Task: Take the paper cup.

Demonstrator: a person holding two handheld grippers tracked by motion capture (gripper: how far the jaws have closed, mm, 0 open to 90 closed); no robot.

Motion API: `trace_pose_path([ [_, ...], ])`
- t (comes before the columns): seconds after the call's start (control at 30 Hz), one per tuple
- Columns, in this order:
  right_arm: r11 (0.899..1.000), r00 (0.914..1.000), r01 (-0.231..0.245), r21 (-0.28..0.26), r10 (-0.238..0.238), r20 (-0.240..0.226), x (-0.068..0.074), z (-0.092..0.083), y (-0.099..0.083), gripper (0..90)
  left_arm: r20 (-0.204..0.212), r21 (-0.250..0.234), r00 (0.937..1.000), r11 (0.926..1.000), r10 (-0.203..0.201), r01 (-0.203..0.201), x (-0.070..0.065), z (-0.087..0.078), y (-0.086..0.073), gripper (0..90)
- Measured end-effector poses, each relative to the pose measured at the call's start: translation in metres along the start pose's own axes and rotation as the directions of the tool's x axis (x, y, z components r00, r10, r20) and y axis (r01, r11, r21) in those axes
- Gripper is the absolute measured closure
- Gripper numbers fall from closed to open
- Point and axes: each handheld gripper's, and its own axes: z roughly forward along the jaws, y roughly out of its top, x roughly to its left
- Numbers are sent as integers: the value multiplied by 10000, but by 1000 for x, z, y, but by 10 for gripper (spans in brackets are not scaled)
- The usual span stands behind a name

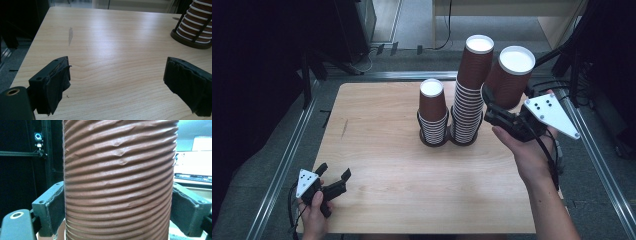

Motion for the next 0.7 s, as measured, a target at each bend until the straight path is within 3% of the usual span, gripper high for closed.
trace_pose_path([
  [0.53, 9976, 9991, -405, 570, 395, 182, -3, -14, -39, 115, 11, 0, 9999, 9999, 119, -119, -1, -1, 0, 70],
  [0.7, 9980, 9996, -247, 582, 239, 143, 0, -18, -47, 115, 34, -60, 9998, 9998, 173, -173, -2, -2, 0, 70],
])
